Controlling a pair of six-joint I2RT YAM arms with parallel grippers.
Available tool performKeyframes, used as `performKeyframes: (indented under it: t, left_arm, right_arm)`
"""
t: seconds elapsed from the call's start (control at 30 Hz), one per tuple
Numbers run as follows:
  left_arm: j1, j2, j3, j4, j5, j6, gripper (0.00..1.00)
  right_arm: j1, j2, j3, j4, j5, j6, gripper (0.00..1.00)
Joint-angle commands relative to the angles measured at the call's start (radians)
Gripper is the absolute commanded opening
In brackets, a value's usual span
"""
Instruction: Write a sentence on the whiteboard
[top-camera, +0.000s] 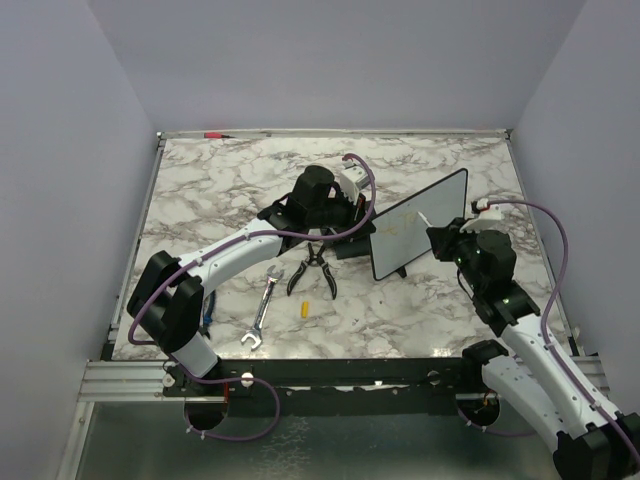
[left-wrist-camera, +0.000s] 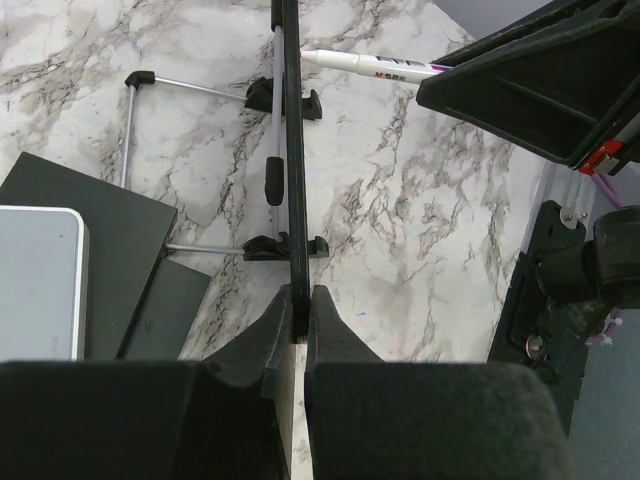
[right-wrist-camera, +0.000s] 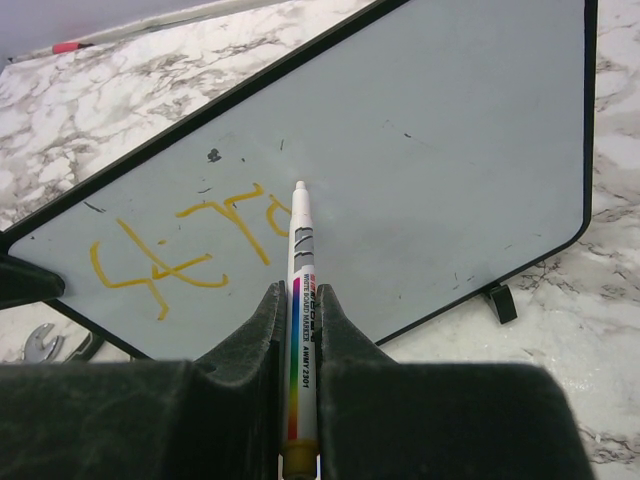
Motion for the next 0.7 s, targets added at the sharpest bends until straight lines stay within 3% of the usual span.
performKeyframes:
  t: [0.0, 0.67]
  left_arm:
    - [-0.014, -0.01, 0.019, -0.03, 0.045, 0.015, 0.0]
    - [-0.013, -0.015, 0.021, -0.03, 0.047, 0.016, 0.0]
  right_arm:
    - [0.0, 0.009, 0.02, 0.037, -0.012, -0.007, 0.01]
    - [-0.001, 0.011, -0.069, -0.012, -0.034, 0.024, 0.01]
